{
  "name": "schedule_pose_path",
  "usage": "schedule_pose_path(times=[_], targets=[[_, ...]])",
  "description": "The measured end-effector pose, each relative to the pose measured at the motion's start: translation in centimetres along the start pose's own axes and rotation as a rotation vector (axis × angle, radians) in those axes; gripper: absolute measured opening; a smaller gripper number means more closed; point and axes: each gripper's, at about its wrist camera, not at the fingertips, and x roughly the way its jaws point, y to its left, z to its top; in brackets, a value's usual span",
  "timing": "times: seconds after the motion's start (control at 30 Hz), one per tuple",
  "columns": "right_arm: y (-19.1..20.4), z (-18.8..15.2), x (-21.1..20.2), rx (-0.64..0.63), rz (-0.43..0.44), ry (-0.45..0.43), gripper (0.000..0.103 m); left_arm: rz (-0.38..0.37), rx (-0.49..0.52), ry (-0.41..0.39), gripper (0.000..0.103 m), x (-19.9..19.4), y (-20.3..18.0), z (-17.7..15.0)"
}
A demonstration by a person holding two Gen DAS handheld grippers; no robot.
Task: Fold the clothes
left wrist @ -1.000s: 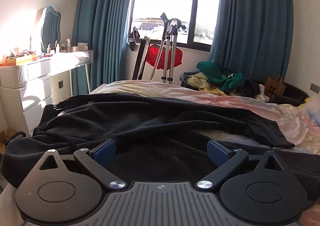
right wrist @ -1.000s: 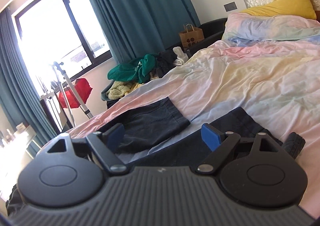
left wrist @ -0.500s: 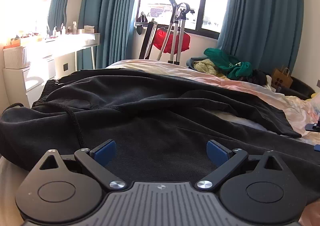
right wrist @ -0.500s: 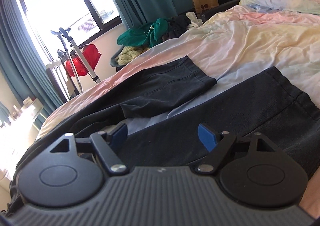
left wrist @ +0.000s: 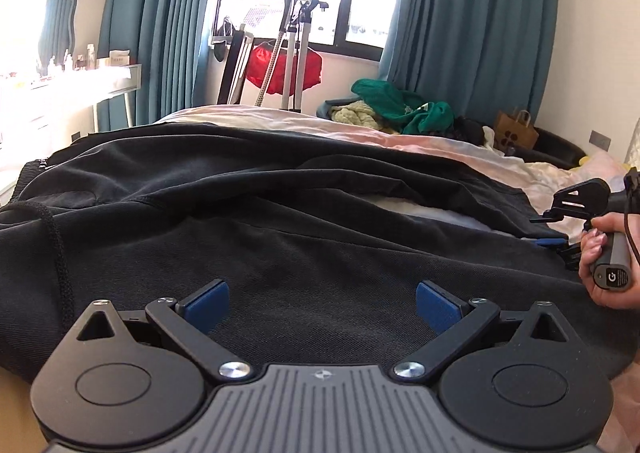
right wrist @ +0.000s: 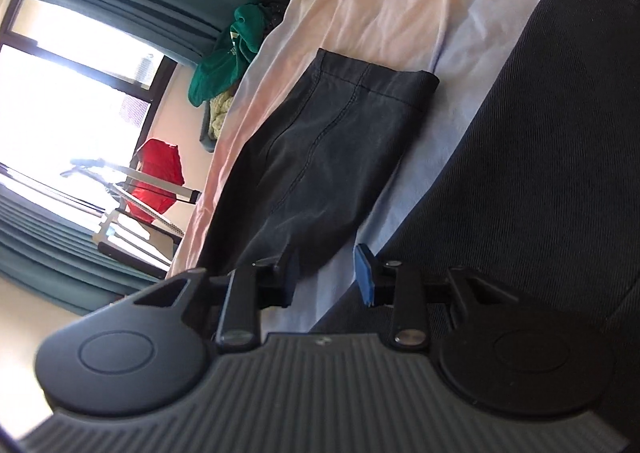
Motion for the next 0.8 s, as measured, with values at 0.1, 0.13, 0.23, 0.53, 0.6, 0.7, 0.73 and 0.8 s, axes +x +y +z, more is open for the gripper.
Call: schedule_pose_path(times=[0.1,0.13,0.23,0.53,0.6,0.7,0.73,0.8], targets=[[-0.8,0.6,2.0,0.05,-0.028,-0.019,0.032,-0.008,-0.011,0.013,0.101,0.9,0.2,-0.1],[-0.9,0.7,2.4,0.059,-0.025,-0.034,0.032,-0.016,-0.023,0.013,0.101,1.1,0.4,-0.1],[-1.1,1.4,3.4,0.081,-0.011,-0.072,0.032,-0.022,-0.045,0.029,0.101,2.1,0.8,-0.3],[-0.1,4.2,3.5,0.011,-0.069,-0.176,0.007,0.01,-0.055,0.089,0.101,4.0,1.6,-0.8],[1.2,5.1,2.5,-0.055,-0.066,-0.206,0.006,0.014,-0.04,0.088,0.1,4.0,1.4,-0.9],[4.1,6.5,0.7,-0.129,-0.051,-0.239,0.006,0.007,-0.033,0.088,0.1,3.7,1.3,-0.9],[5.0,7.0,0.0,-0.139,-0.043,-0.256,0.006,0.004,-0.033,0.085,0.1,3.6,1.2,-0.9],[6.5,8.5,-1.3,-0.145,-0.02,-0.286,0.006,0.006,-0.024,0.063,0.1,3.0,1.2,-0.6]])
